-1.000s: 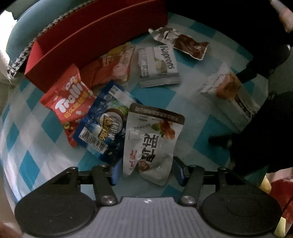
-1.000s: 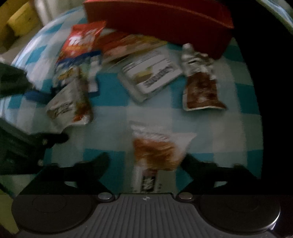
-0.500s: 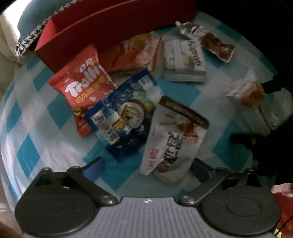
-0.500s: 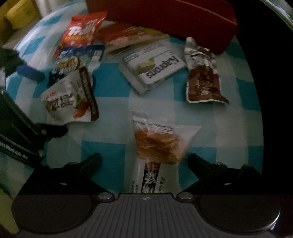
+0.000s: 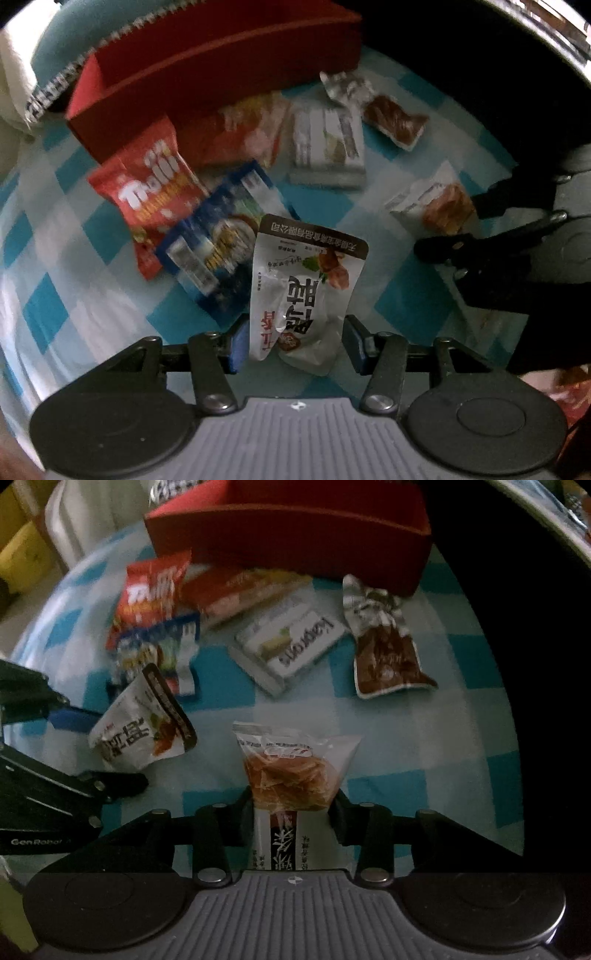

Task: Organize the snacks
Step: 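Lift both held bags and carry them over the red box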

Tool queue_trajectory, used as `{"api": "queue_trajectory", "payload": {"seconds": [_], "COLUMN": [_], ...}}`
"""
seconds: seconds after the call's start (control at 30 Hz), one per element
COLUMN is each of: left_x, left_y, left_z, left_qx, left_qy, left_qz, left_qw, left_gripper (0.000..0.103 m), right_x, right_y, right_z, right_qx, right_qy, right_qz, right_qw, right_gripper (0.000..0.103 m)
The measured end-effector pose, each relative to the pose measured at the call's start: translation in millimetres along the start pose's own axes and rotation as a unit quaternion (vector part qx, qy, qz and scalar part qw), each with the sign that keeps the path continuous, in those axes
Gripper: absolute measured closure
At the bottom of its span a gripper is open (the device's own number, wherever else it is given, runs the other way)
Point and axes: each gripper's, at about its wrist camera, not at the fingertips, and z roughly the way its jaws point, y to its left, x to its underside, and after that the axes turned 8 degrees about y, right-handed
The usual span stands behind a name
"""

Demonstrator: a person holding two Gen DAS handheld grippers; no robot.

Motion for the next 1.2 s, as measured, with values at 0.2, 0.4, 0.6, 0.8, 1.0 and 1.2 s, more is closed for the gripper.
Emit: {"api": "queue_trajectory", "payload": {"seconds": [0.2,0.4,0.6,0.8,1.0,1.2], "left_x": [1,0,-2,-4,-5,-7], "left_y": [11,18,21,23,25,27], "left_z": [-20,-19,-19,-19,-23,-26], "left_qx": [0.000,-0.009,-0.014,-0.016,-0.017,-0.015], "left_qy": [-0.032,-0.035,-0.039,-0.042,-0.050,-0.057], "left_qz": [-0.023,-0.036,-0.041,-0.048,-0.054,-0.061], "left_qw": [0.9992,0.9987,0.9983,0.9978,0.9971,0.9964], "left_gripper": [0.057,0.057,0.057,0.057,0.057,0.057], "right_x": [-15,-23,-31,-37,-39,-42], "right_y": [4,11,10,12,10,11], "right_z": [-11,-12,-17,-20,-25,-28], "right_qx": [-0.008,-0.011,-0.017,-0.023,-0.027,-0.030], "right_qy": [-0.032,-0.036,-0.049,-0.058,-0.070,-0.077], "right_qz": [0.014,0.004,0.012,0.010,0.017,0.018], "right_qw": [0.999,0.999,0.999,0.998,0.997,0.996], "right_gripper": [0.055,0.055,0.055,0.055,0.055,0.055]}}
